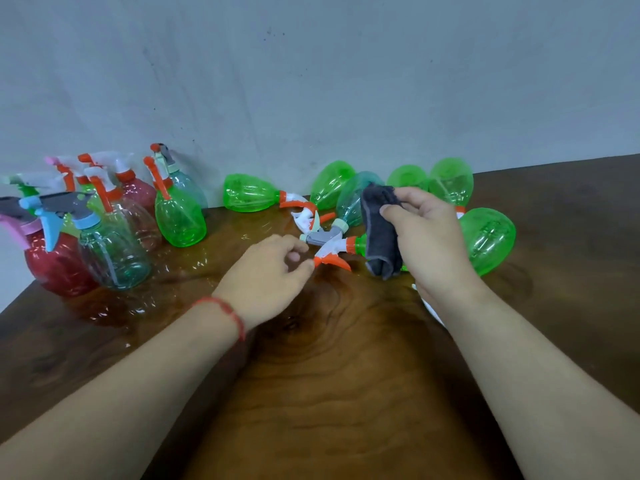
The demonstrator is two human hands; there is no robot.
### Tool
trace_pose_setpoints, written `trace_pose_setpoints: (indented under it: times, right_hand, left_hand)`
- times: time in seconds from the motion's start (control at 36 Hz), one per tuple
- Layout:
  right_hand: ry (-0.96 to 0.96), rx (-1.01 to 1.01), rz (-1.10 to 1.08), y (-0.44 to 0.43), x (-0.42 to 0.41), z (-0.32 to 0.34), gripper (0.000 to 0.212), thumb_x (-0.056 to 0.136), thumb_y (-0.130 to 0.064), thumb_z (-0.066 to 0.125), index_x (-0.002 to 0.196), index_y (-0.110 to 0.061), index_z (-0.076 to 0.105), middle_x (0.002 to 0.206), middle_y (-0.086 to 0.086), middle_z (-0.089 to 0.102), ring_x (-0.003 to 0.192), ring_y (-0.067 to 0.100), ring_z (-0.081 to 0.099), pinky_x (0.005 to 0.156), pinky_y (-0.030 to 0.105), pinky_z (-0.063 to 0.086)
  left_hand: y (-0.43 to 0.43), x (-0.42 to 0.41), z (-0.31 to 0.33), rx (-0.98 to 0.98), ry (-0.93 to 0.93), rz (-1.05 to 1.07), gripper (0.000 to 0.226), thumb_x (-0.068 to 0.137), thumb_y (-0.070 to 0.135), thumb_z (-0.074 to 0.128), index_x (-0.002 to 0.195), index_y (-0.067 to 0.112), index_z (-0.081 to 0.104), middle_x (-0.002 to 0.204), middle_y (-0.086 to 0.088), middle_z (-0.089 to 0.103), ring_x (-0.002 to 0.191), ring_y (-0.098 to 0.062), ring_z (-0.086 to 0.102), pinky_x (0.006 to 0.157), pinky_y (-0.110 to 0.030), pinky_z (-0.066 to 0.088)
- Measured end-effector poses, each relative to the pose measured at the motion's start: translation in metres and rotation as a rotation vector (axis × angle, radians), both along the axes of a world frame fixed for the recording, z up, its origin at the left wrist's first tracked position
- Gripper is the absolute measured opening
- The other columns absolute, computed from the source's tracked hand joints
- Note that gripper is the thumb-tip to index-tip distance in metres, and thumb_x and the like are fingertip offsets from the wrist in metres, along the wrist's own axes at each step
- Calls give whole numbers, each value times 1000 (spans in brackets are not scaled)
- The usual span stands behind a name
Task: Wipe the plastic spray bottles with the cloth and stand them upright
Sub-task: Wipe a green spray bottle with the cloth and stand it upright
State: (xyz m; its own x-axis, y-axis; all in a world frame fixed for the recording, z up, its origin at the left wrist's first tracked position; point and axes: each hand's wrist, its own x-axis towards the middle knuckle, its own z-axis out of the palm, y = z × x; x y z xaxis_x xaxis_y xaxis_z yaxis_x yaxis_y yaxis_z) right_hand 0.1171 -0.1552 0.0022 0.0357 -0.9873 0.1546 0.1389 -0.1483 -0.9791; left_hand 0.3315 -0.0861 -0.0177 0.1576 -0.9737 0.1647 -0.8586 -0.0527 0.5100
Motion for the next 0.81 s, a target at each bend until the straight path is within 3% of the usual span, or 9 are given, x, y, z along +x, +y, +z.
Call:
trace_pose_setpoints:
  times: [0.17, 0.25, 0.31, 0.39, 0.5, 0.61, 0.67, 0.72, 0.81]
  right_hand:
    - [25, -124, -65, -4, -8, 6, 41, 95, -8, 64, 82, -45, 77, 95, -13, 80, 92, 15, 77, 87, 50, 64]
    - [1, -133, -73, -3, -10, 8, 35, 94, -9, 64, 85, -41, 77, 97, -10, 81, 93, 18, 78, 87, 52, 64]
    - [0, -141, -58, -1, -8, 7, 32, 95, -11, 64, 88, -39, 77, 98, -9, 80, 90, 17, 78, 80, 49, 65]
    - [-2, -155, -35, 4, -7, 9, 29, 98, -7, 62, 96, -32, 77, 96, -8, 80, 76, 14, 75, 64, 41, 63]
    - [13, -207, -25, 11, -5, 10, 28, 99, -4, 61, 107, -25, 78, 96, -9, 79, 87, 12, 76, 74, 38, 63]
    - [9, -213, -18, 13, -2, 8, 26, 100, -4, 61, 108, -22, 78, 96, -7, 80, 89, 11, 76, 74, 35, 63]
    - [11, -222, -14, 14, -2, 8, 27, 99, -4, 61, 107, -24, 78, 96, -8, 80, 89, 11, 76, 75, 35, 64]
    - [26, -238, -16, 14, -1, 8, 28, 99, -5, 61, 107, -27, 77, 97, -9, 79, 91, 10, 76, 77, 36, 64]
    - [24, -247, -20, 15, -3, 7, 29, 99, -6, 61, 106, -30, 77, 97, -10, 79, 91, 10, 76, 77, 36, 65]
  left_hand:
    - [-53, -18, 14, 283, -11, 88, 50, 101, 56, 63, 82, 11, 76, 82, -6, 70, 82, -20, 64, 74, -36, 48]
    - [-58, -20, 15, 341, 63, 127, 29, 93, 37, 76, 78, 11, 74, 73, -5, 61, 67, -20, 53, 61, -33, 38]
    - [-56, -14, 15, 317, 196, 174, 20, 85, 22, 77, 74, 7, 69, 67, -6, 56, 64, -24, 47, 63, -34, 36]
    - [-49, -10, 18, 296, 197, 198, 34, 94, 35, 73, 74, 9, 66, 67, -5, 55, 64, -24, 48, 66, -34, 36]
    - [-43, -26, 24, 361, 96, 80, 51, 92, 54, 73, 96, 4, 79, 87, -12, 68, 80, -23, 61, 79, -41, 51]
    - [-41, -36, 15, 363, 33, 9, 52, 72, 64, 80, 118, 40, 76, 126, 4, 71, 118, -18, 64, 106, -45, 53]
    - [-42, -35, 11, 314, 55, -8, 43, 66, 64, 81, 107, 55, 72, 129, 7, 70, 125, -20, 62, 108, -40, 52]
    - [-39, -39, 13, 318, 28, -51, 17, 78, 54, 82, 92, 48, 73, 116, 7, 69, 117, -21, 61, 100, -37, 54]
    - [-35, -41, 18, 269, -26, -65, 10, 82, 50, 81, 82, 42, 75, 109, 6, 69, 115, -22, 58, 96, -38, 54]
